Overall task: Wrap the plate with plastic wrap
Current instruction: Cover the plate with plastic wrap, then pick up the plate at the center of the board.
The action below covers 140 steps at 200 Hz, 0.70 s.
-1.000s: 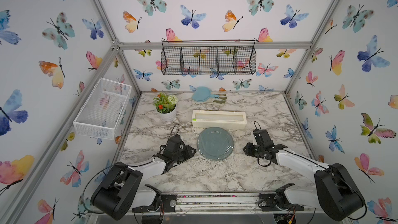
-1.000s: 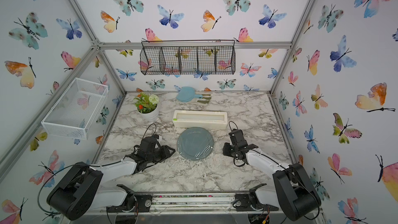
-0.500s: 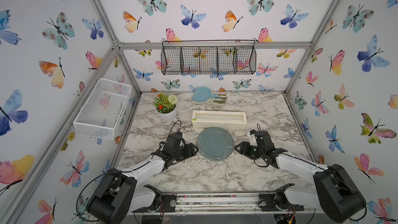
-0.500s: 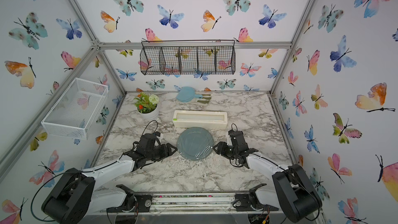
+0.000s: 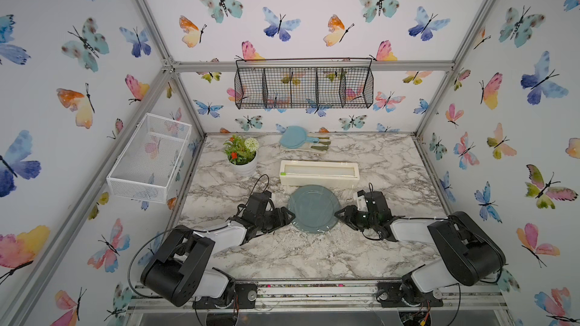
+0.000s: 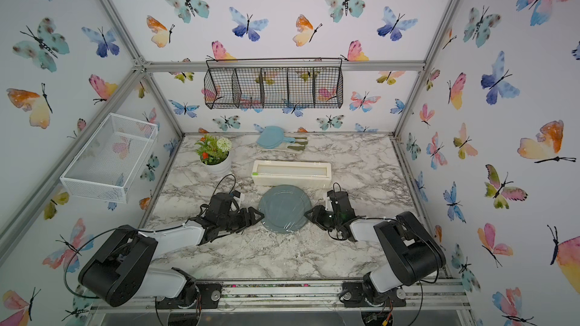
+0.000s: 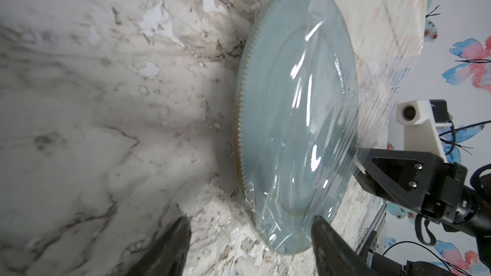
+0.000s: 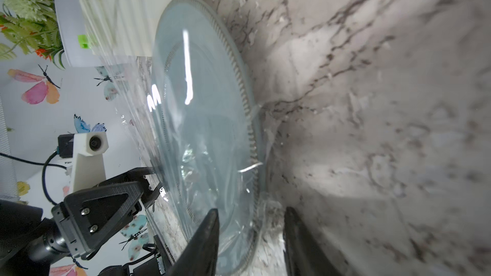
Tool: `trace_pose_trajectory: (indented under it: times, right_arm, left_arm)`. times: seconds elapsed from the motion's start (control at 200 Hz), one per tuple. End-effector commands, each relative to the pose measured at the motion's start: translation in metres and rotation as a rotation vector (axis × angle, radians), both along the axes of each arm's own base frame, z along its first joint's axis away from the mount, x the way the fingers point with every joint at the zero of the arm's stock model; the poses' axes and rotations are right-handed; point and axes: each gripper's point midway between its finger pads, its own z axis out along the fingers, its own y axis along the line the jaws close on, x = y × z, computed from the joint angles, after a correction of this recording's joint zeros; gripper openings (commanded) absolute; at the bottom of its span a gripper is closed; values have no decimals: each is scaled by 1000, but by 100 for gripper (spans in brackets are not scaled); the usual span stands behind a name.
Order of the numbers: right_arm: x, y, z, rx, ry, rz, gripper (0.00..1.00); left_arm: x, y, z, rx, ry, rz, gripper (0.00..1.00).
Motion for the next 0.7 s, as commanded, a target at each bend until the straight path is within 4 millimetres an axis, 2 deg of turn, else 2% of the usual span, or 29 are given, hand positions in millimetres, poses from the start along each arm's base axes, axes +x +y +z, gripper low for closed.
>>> trace_pose_trajectory:
  times: [0.0,0.085,0.29,0.395,0.541,0.651,0.696]
  right_arm:
    - [5,11,6,54,-25,5,36]
    - [7,13,3,68,-21,2,35]
    - [9,17,-4,105,-16,-11,30]
    - [8,18,-8,107,-15,-17,20]
    - [8,17,-8,100,-23,-22,2]
    - [8,15,-5,84,-31,-20,2]
    - [8,14,-1,78,-38,-23,2]
  left_arm:
    - [3,-7,-3,-20,7,-16,63]
    - [5,-13,-7,-32,19,-27,52]
    - [4,-23,-14,-29,40,-54,41]
    - [3,-27,-18,-33,45,-60,36]
    - [-3,-33,-18,-58,61,-89,35]
    - [-5,-32,-16,-58,57,-86,35]
    - [-5,-31,-14,-57,53,-84,38]
